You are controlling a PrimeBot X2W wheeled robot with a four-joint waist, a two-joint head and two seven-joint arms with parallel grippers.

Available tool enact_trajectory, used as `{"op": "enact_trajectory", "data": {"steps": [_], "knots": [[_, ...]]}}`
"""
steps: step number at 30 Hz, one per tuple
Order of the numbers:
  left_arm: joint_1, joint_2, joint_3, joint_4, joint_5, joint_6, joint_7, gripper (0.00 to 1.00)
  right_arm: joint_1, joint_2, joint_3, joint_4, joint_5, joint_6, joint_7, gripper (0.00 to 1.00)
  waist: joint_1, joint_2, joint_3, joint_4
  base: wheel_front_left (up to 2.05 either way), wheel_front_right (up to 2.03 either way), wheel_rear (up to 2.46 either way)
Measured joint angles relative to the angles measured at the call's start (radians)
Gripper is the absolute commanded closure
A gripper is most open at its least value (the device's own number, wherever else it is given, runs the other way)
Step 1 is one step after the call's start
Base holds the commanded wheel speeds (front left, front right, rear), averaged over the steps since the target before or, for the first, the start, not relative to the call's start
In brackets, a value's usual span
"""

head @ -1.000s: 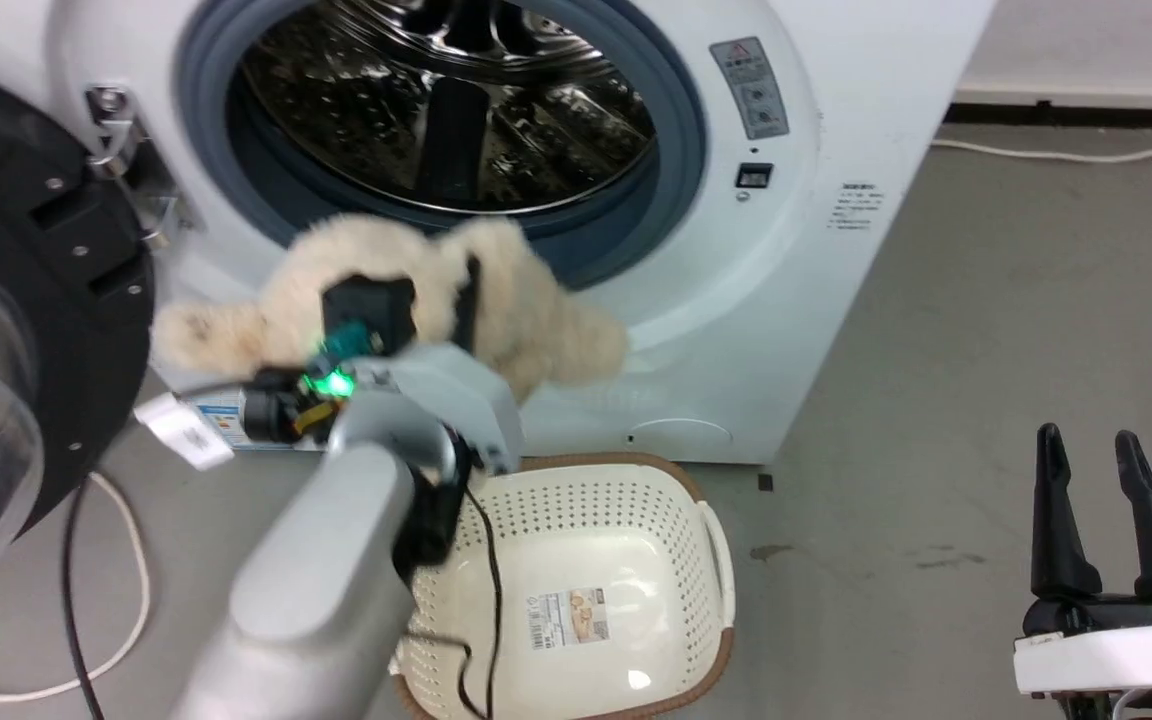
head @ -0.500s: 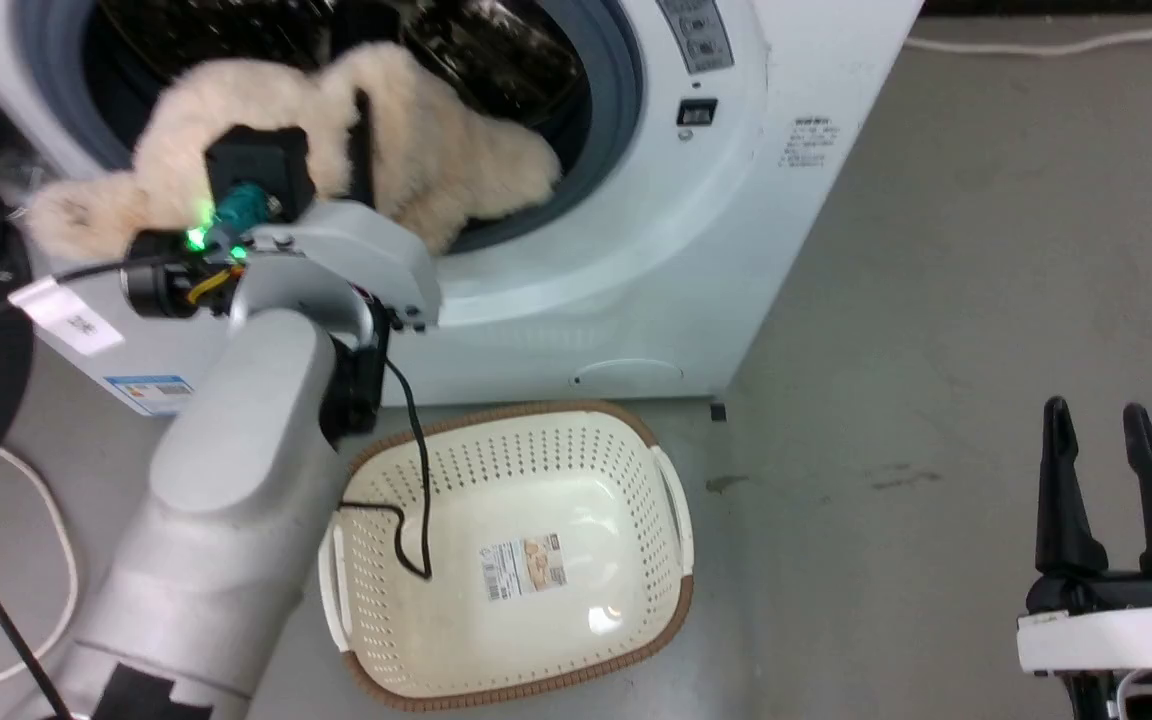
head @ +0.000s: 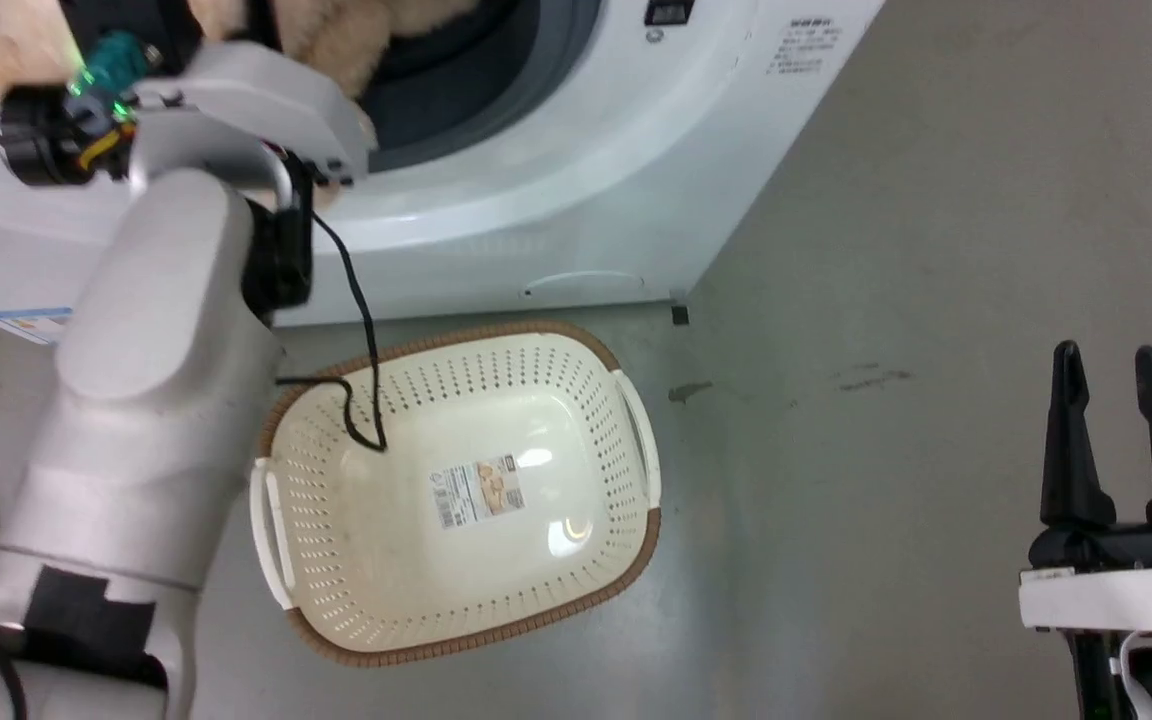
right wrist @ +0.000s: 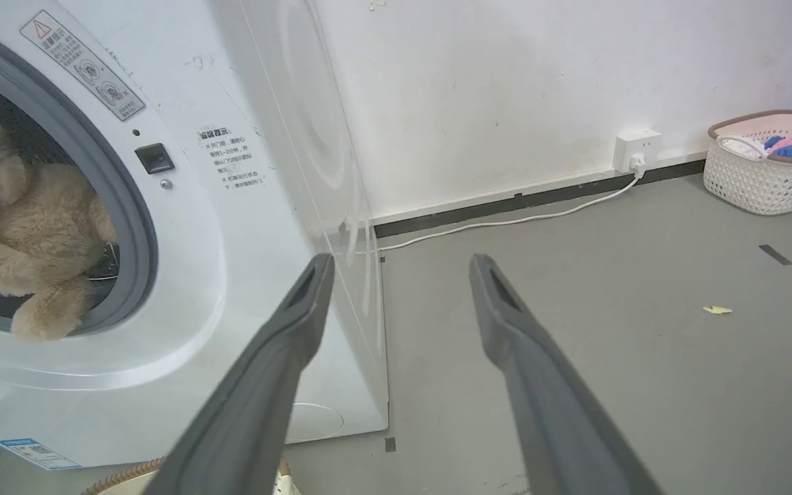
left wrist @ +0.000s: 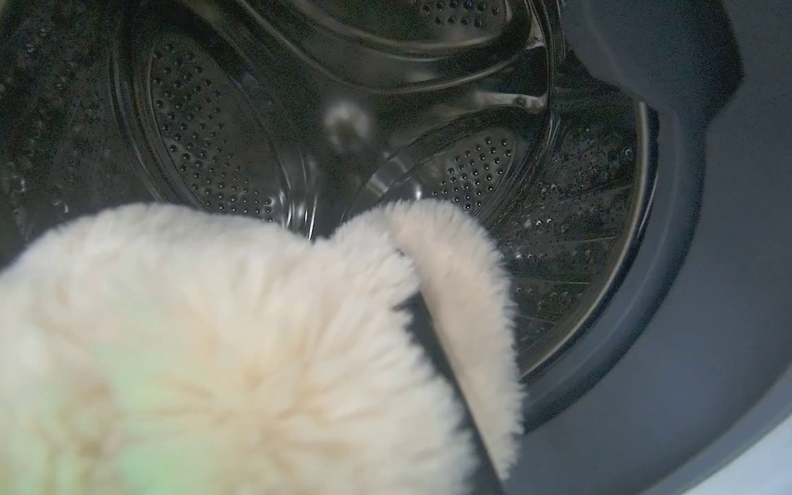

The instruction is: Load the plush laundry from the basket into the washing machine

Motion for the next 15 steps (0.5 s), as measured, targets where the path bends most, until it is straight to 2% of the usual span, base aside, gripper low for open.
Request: {"op": "enact_trajectory", "data": {"steps": [15], "knots": [[-0.204, 0.068, 0.011, 0.040, 0.027, -0.004, 0.007, 1.00, -0.027, 0.000, 0.021, -0.017, 0.005, 0.000, -0.007, 0.00, -0.0001, 0.0000, 0.152, -0.035, 0.00, 0.00, 0.00]]}}
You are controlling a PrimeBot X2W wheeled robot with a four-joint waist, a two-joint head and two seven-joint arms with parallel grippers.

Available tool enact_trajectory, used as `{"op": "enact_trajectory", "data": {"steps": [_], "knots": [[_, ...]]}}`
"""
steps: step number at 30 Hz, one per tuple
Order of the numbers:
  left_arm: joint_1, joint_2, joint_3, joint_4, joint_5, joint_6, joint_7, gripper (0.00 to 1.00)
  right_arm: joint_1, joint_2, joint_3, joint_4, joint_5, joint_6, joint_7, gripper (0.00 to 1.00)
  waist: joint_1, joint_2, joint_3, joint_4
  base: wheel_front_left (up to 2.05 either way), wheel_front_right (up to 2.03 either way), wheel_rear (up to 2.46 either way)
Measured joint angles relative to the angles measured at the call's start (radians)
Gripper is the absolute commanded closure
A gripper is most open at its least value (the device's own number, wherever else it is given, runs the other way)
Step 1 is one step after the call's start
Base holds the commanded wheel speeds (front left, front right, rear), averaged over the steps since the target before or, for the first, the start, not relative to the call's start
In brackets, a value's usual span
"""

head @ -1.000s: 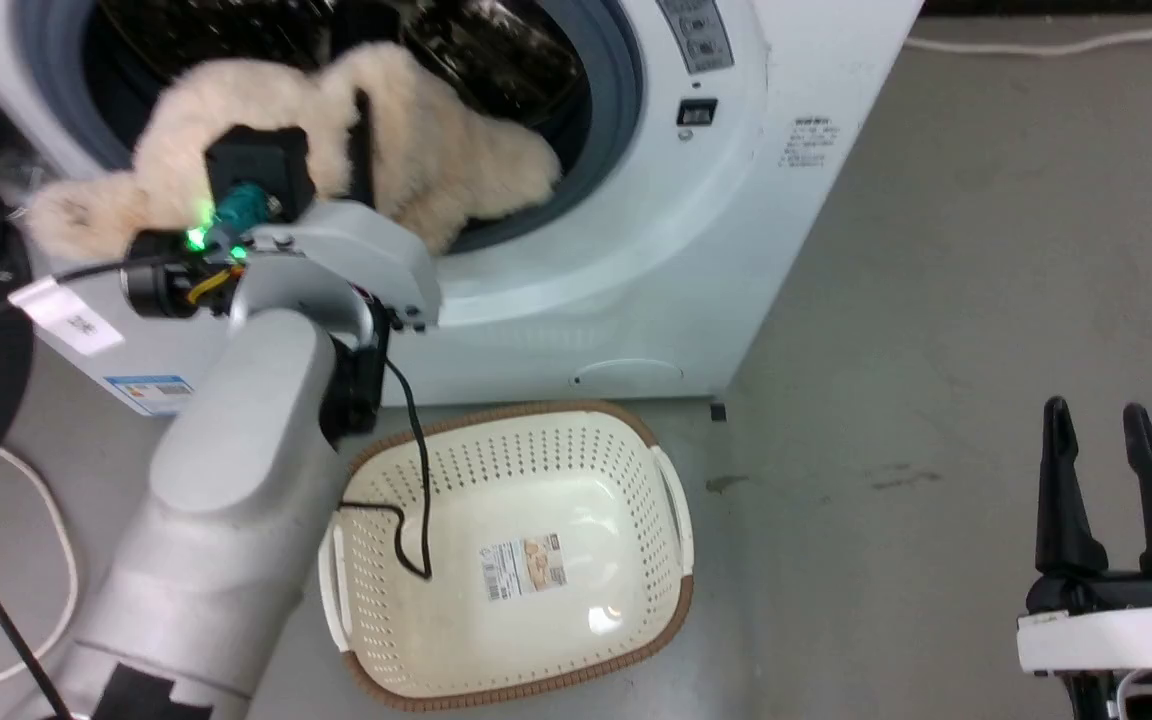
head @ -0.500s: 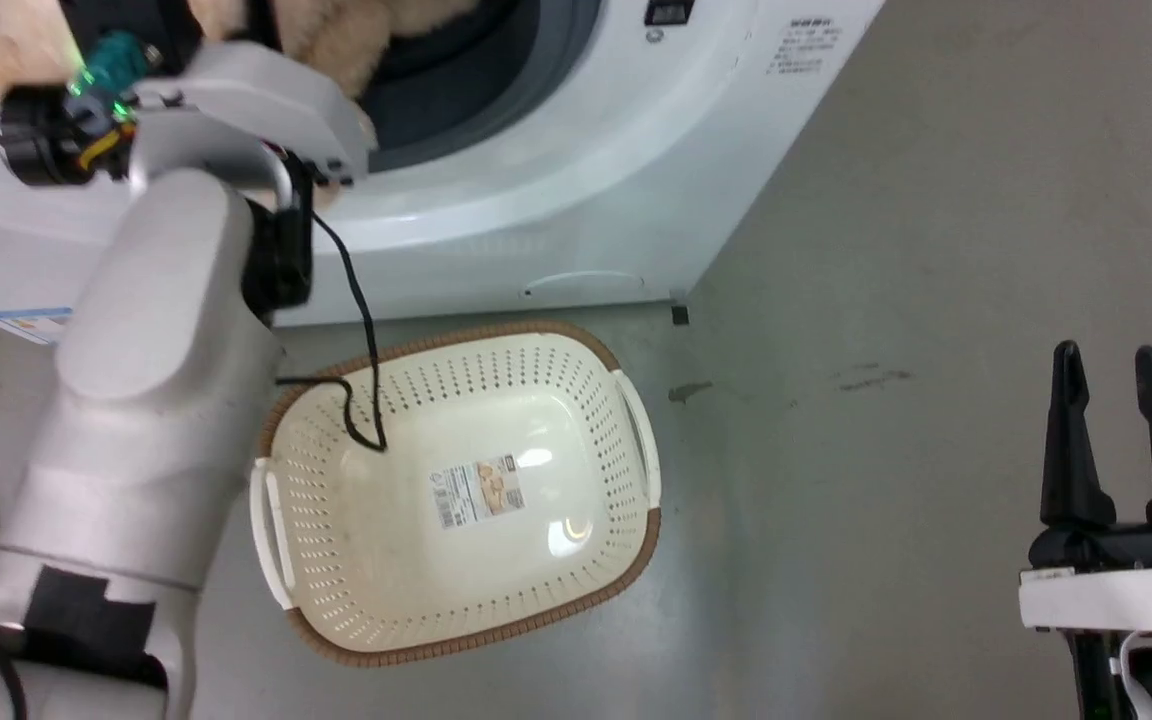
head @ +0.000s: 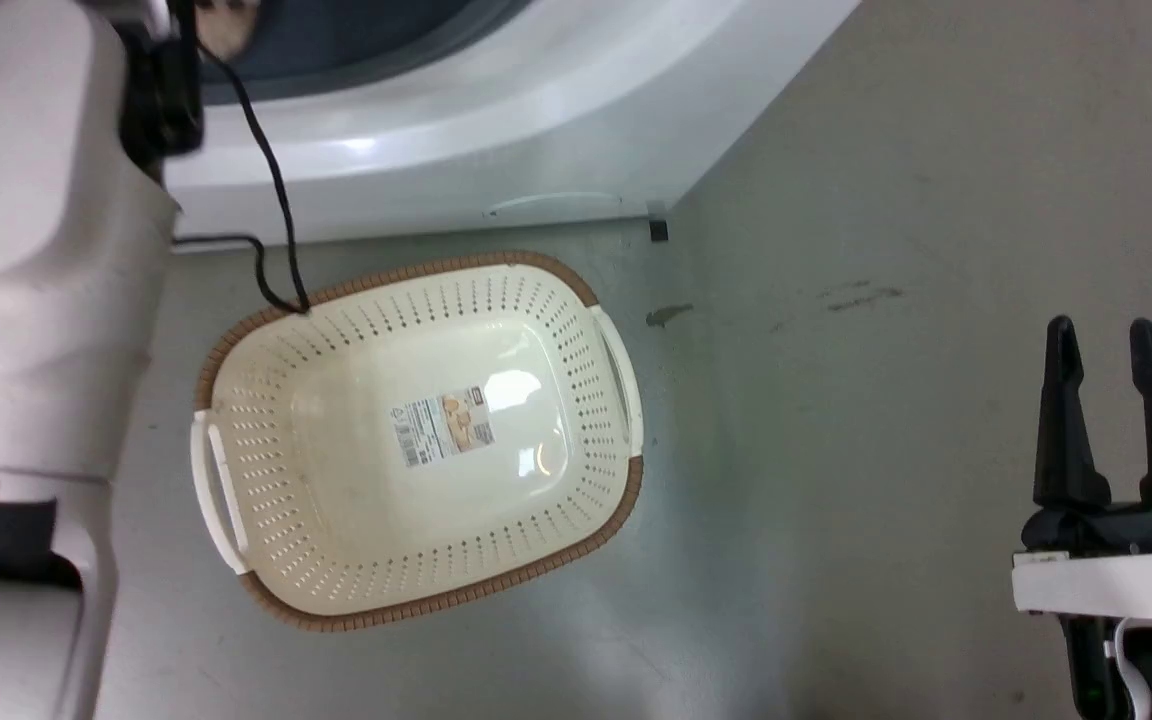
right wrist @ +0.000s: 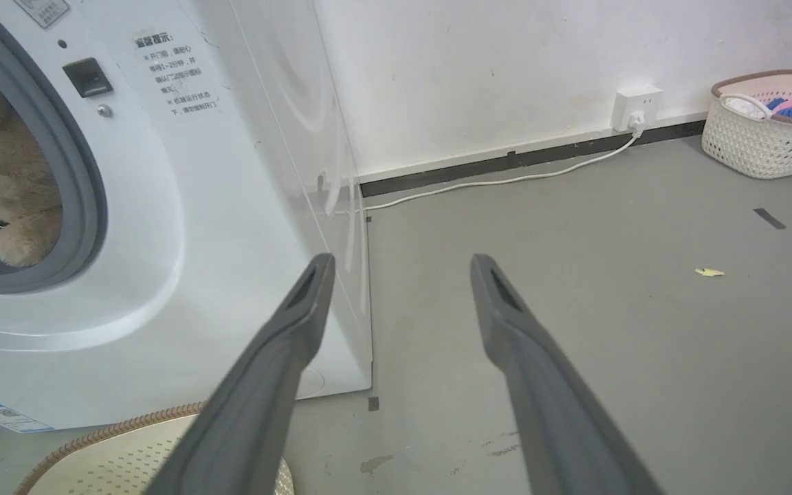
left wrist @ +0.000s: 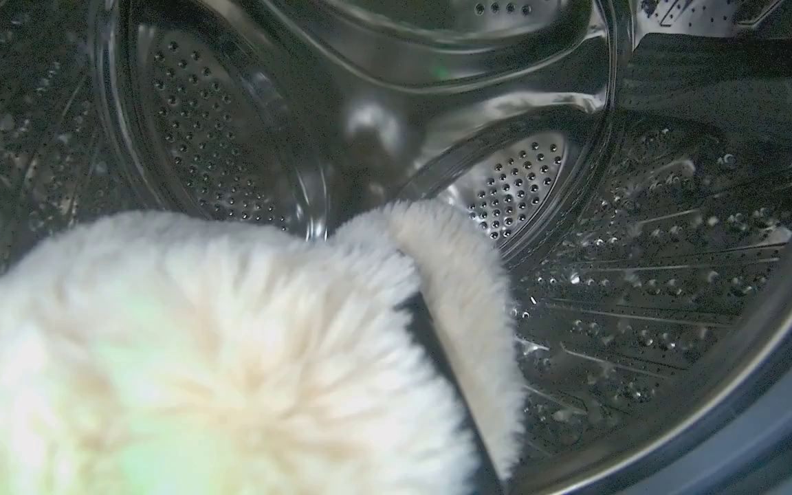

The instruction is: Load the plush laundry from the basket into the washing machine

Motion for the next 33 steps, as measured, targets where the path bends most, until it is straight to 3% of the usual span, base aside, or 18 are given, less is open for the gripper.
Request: {"op": "enact_trajectory", "data": {"steps": [22, 33], "knots": [[-0.298, 0.067, -0.006, 0.025, 0.044, 0.000, 0.018, 1.00, -0.008, 0.000, 0.028, -0.015, 0.016, 0.000, -0.017, 0.00, -0.0001, 0.0000, 0.174, -0.061, 0.00, 0.00, 0.00], [-0.357, 0.110, -0.017, 0.062, 0.055, -0.007, 0.049, 1.00, -0.008, 0.000, 0.039, -0.021, 0.029, 0.000, -0.020, 0.00, -0.0001, 0.0000, 0.235, -0.096, 0.00, 0.00, 0.00]]}}
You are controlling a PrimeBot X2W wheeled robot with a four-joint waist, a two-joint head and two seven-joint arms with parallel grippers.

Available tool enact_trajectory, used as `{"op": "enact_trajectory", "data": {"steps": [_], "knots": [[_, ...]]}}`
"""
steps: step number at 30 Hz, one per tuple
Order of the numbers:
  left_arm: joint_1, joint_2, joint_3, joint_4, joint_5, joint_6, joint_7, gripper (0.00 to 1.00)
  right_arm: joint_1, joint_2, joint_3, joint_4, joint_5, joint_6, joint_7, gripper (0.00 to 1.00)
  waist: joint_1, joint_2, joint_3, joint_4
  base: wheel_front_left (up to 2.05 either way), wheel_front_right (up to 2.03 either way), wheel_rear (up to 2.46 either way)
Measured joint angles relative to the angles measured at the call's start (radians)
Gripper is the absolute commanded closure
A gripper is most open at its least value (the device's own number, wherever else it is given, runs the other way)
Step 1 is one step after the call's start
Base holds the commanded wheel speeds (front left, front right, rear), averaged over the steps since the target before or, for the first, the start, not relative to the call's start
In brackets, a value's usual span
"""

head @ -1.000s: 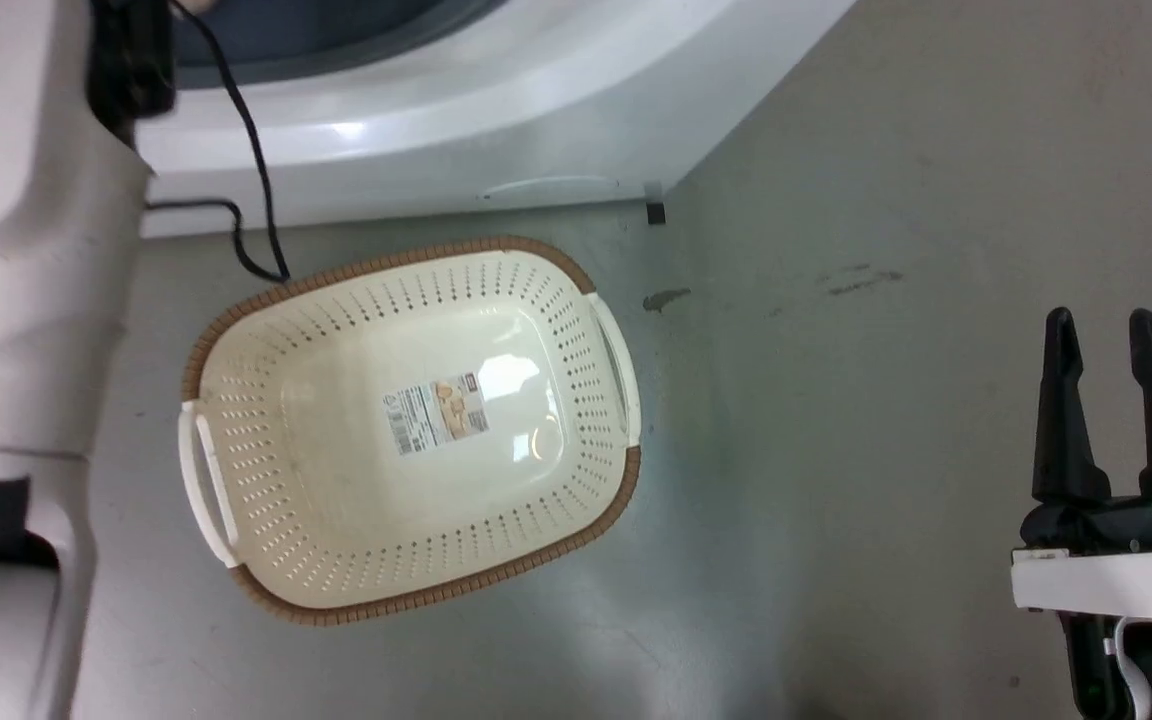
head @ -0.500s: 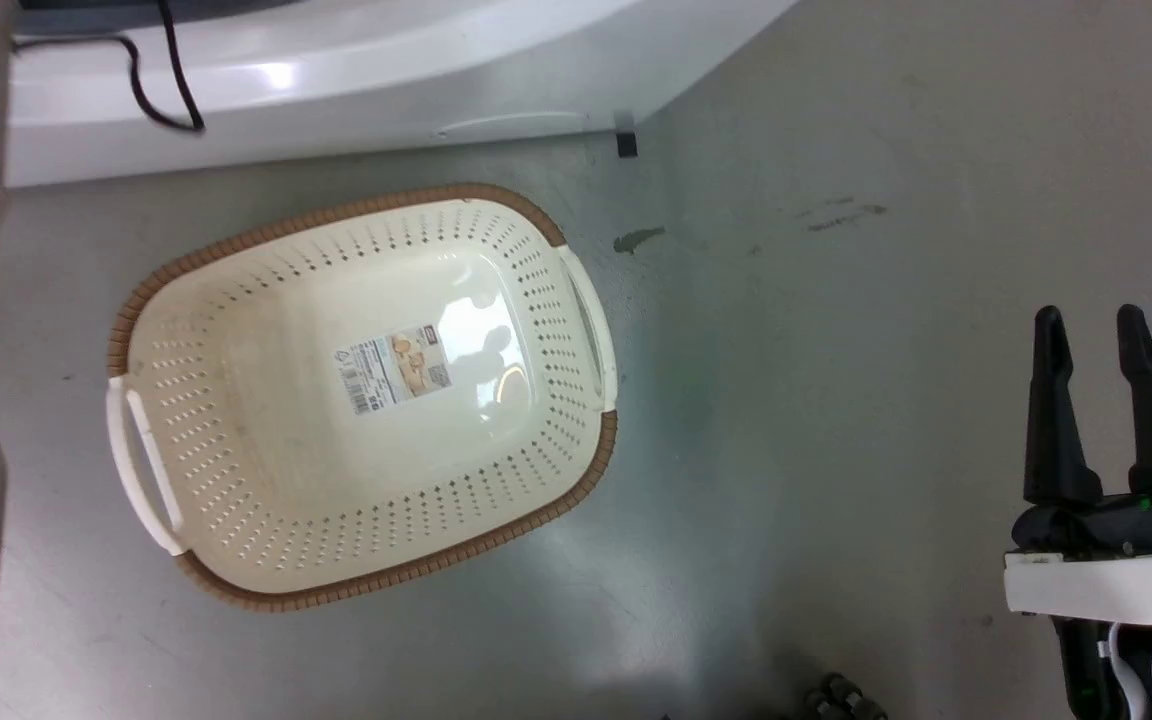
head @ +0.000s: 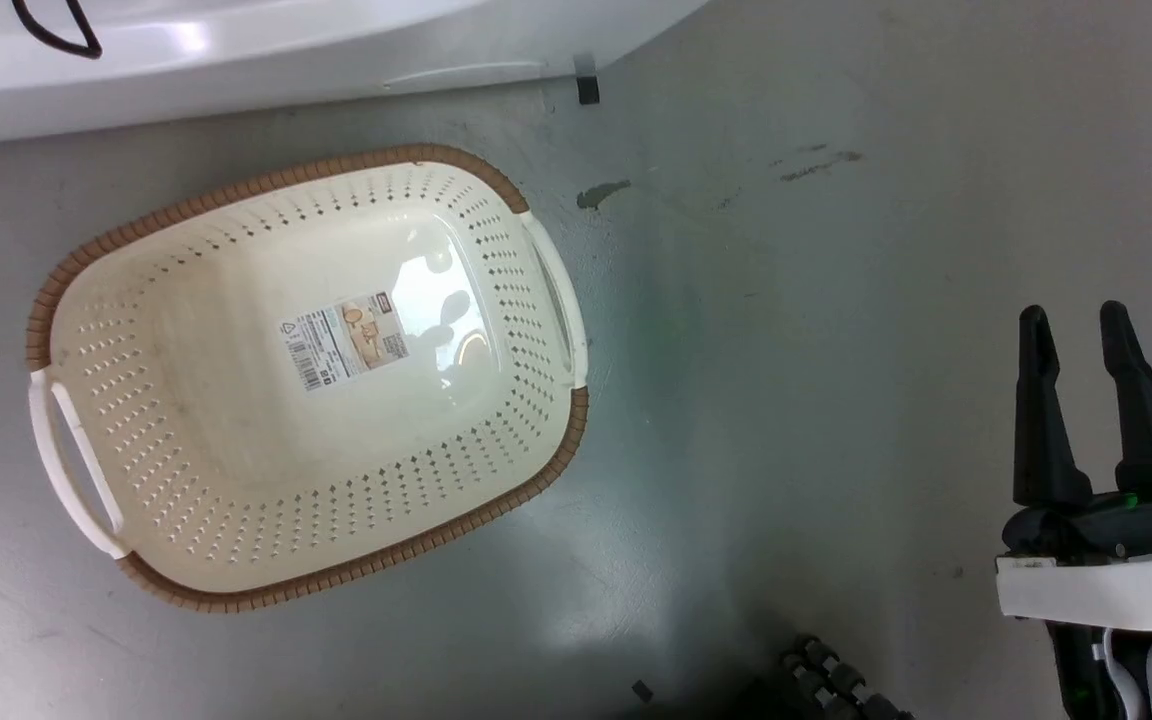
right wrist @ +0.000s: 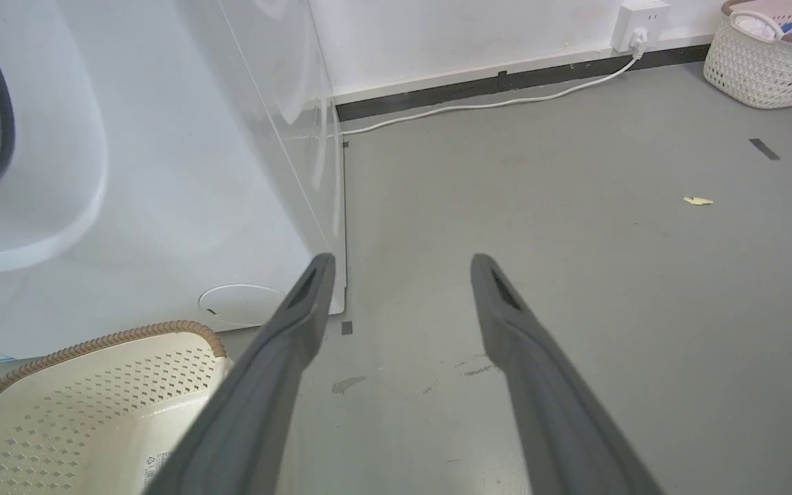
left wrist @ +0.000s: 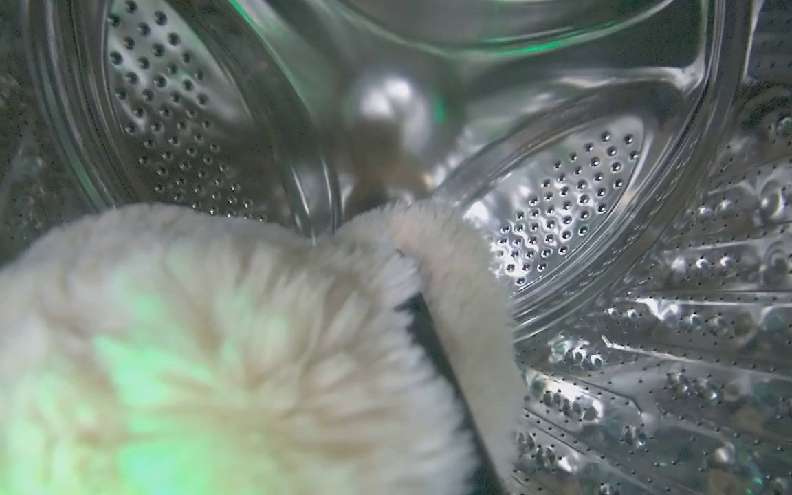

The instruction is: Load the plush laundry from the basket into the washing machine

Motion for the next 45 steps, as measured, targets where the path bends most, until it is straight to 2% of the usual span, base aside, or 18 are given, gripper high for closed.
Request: {"op": "enact_trajectory", "data": {"steps": [3, 4, 5, 17, 27, 45], "knots": [[-0.010, -0.003, -0.002, 0.016, -0.004, 0.000, 0.016, 1.00, 0.000, 0.000, -0.002, -0.002, 0.001, 0.000, 0.000, 0.00, 0.0000, 0.0000, 0.009, 0.002, 0.00, 0.00, 0.00], [-0.014, -0.005, -0.002, 0.022, -0.007, 0.000, 0.022, 0.61, 0.000, 0.000, -0.002, -0.002, 0.001, 0.000, 0.000, 0.00, 0.0000, 0.0000, 0.012, 0.003, 0.00, 0.00, 0.00], [-0.018, -0.006, -0.002, 0.030, -0.010, 0.000, 0.030, 0.00, 0.000, 0.000, -0.002, -0.002, 0.002, 0.000, 0.000, 0.00, 0.0000, 0.0000, 0.014, 0.003, 0.00, 0.00, 0.00], [-0.042, -0.039, -0.006, 0.095, -0.043, -0.021, 0.014, 0.00, -0.001, 0.000, -0.008, -0.004, 0.004, 0.000, -0.001, 0.00, 0.0000, 0.0000, 0.014, 0.023, 0.00, 0.00, 0.00], [-0.027, -0.102, -0.013, 0.126, -0.074, -0.045, -0.033, 0.00, -0.013, 0.000, -0.037, -0.012, -0.031, 0.000, -0.004, 0.00, 0.0000, 0.0001, -0.028, 0.076, 0.00, 0.00, 0.00], [0.207, -0.200, -0.029, 0.139, -0.120, -0.071, -0.078, 0.00, -0.043, 0.000, -0.078, -0.050, -0.083, 0.000, 0.064, 0.00, -0.0001, 0.0000, -0.191, 0.180, 0.00, 0.00, 0.00]]}}
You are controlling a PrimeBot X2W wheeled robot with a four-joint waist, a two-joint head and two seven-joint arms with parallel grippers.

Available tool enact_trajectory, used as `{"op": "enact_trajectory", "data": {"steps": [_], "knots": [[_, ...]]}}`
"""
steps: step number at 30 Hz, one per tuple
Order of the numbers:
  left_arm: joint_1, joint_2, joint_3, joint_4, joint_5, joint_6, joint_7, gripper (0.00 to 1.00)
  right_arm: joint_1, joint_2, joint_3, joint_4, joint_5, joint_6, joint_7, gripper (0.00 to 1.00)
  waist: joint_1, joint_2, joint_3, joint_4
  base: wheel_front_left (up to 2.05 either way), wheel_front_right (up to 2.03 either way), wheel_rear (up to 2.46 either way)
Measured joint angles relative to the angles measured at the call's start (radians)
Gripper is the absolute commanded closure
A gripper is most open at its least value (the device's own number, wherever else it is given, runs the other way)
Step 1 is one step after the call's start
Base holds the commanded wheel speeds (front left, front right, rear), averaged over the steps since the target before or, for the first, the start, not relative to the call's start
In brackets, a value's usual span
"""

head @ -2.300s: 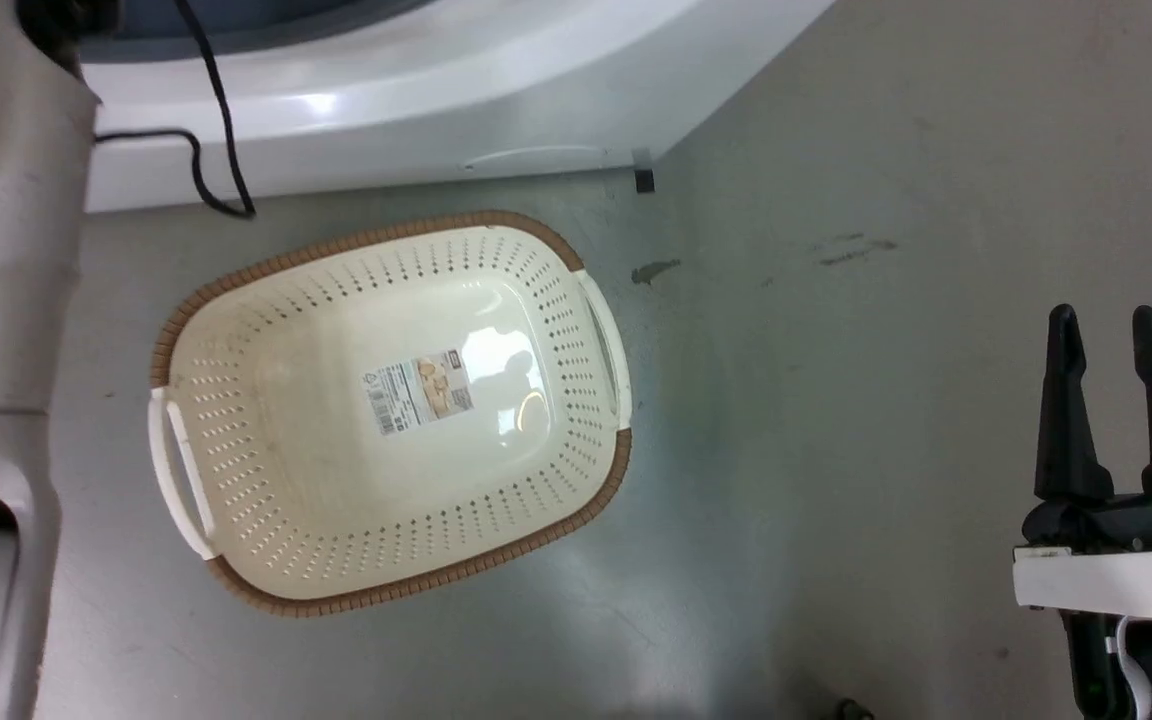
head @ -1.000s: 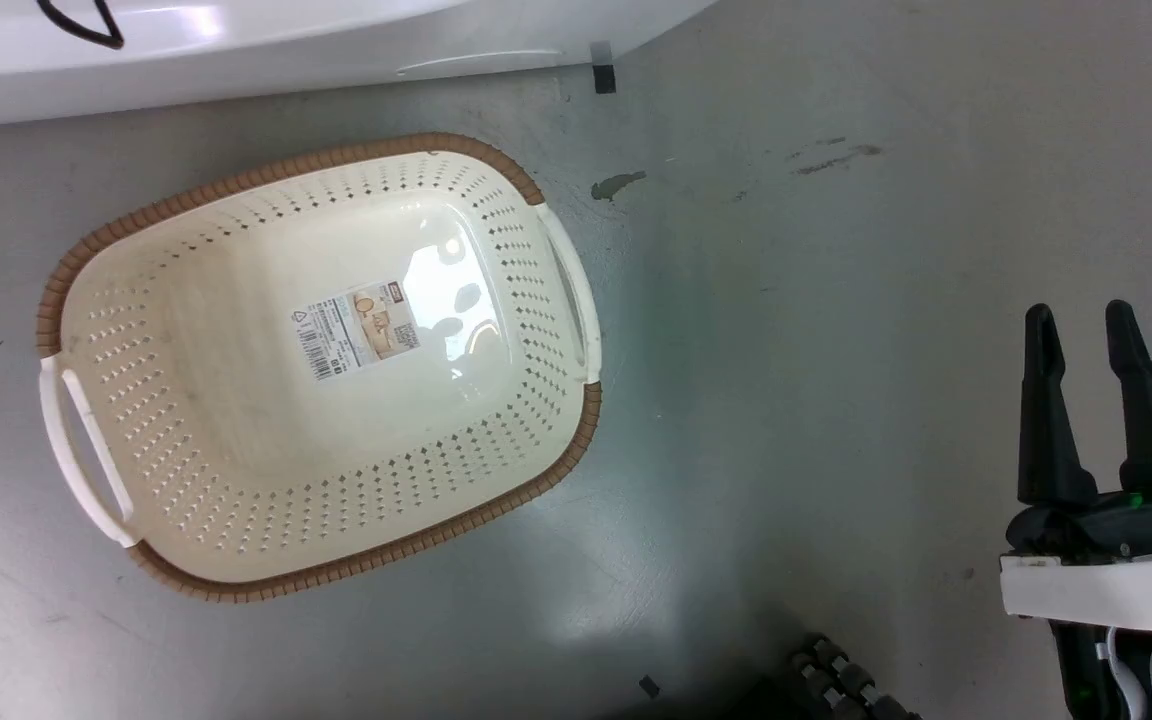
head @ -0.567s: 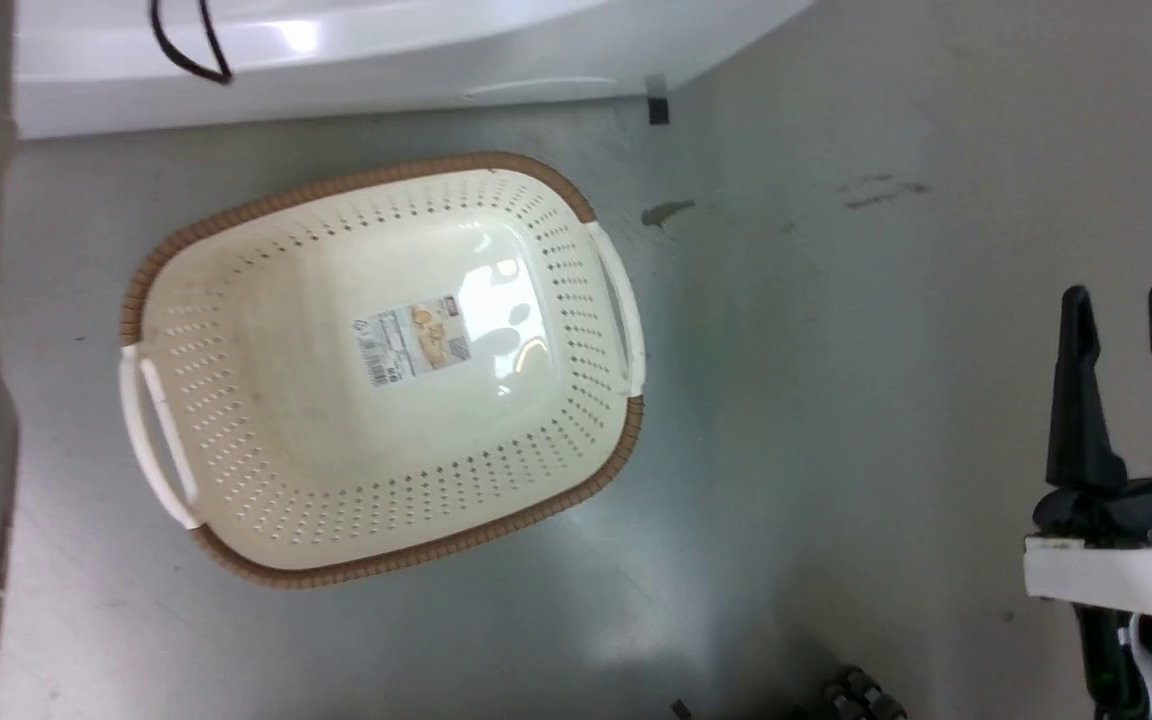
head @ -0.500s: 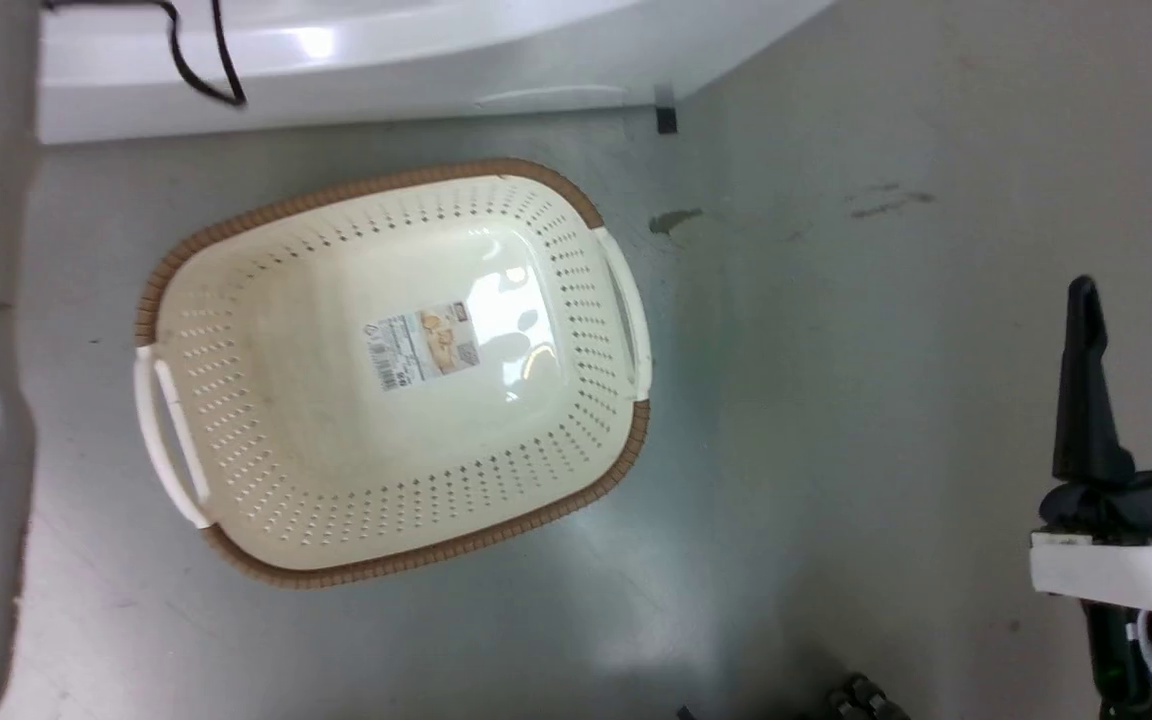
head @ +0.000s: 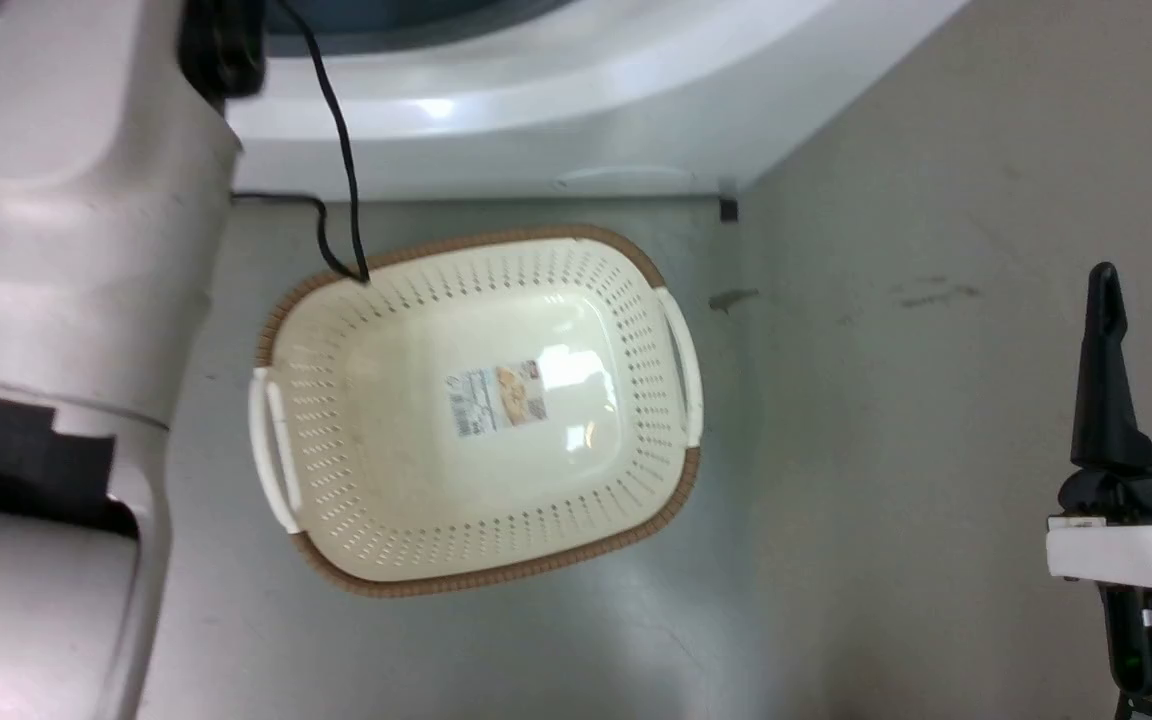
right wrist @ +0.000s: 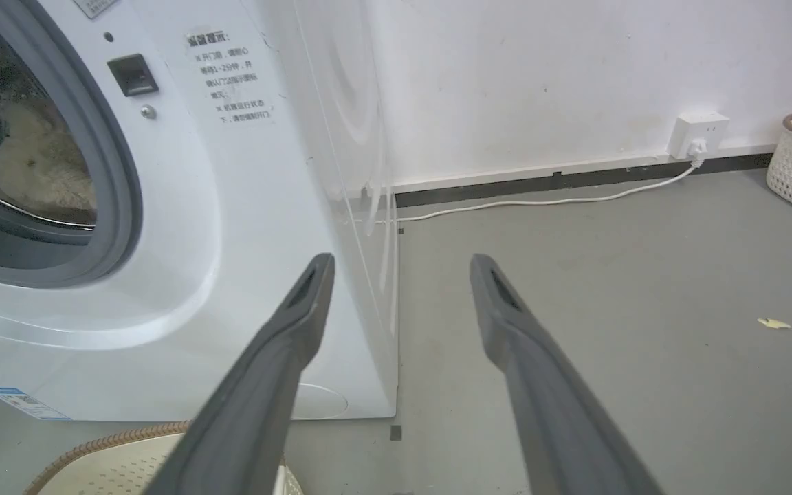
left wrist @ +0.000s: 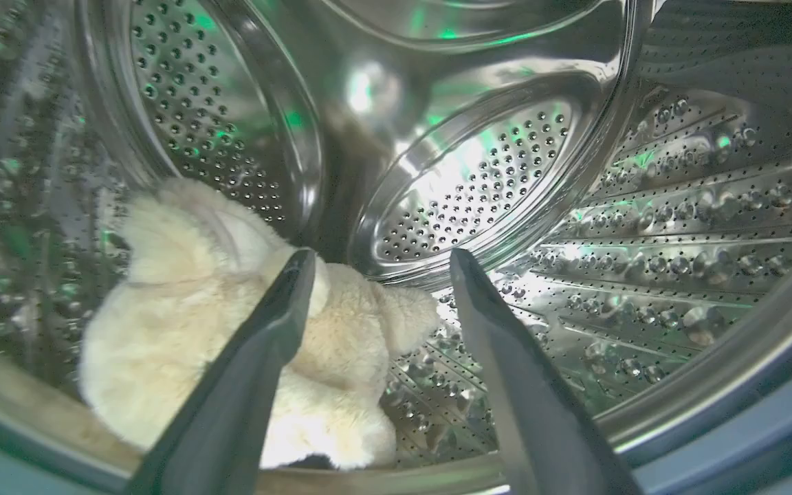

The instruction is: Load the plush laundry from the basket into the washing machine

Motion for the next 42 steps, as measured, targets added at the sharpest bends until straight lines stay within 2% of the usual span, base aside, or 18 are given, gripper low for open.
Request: {"op": "enact_trajectory", "data": {"steps": [16, 24, 29, 37, 40, 41, 42], "knots": [[0.266, -0.076, -0.007, -0.028, -0.039, -0.018, -0.007, 0.00, 0.021, 0.000, -0.012, 0.019, -0.010, 0.000, 0.033, 0.00, -0.0001, 0.0000, -0.196, 0.079, 0.00, 0.00, 0.00], [0.442, -0.083, 0.015, -0.078, -0.062, -0.033, -0.007, 0.00, 0.068, 0.000, -0.012, 0.040, -0.020, 0.000, 0.051, 0.00, -0.0002, 0.0000, -0.314, 0.109, 0.00, 0.00, 0.00], [0.544, -0.068, 0.025, -0.127, -0.066, -0.034, -0.007, 0.00, 0.104, 0.000, -0.010, 0.053, -0.020, 0.000, 0.057, 0.00, -0.0002, 0.0000, -0.387, 0.127, 0.00, 0.00, 0.00], [0.696, -0.007, 0.033, -0.244, -0.061, -0.025, -0.007, 0.00, 0.170, 0.000, 0.002, 0.075, -0.017, 0.000, 0.065, 0.00, -0.0002, 0.0000, -0.496, 0.147, 0.00, 0.00, 0.00], [0.753, 0.012, 0.049, -0.319, -0.059, -0.013, -0.007, 0.00, 0.187, 0.000, 0.008, 0.078, -0.017, 0.000, 0.065, 0.00, -0.0001, 0.0000, -0.530, 0.152, 0.00, 0.00, 0.00], [0.824, 0.027, 0.080, -0.407, -0.054, 0.014, -0.007, 0.00, 0.199, 0.000, 0.013, 0.081, -0.017, 0.000, 0.065, 0.00, 0.0000, 0.0000, -0.559, 0.153, 0.00, 0.00, 0.00], [0.851, 0.031, 0.088, -0.436, -0.050, 0.023, -0.007, 0.00, 0.204, 0.000, 0.013, 0.081, -0.017, 0.000, 0.063, 0.00, -0.0001, 0.0000, -0.568, 0.153, 0.00, 0.00, 0.00]]}}
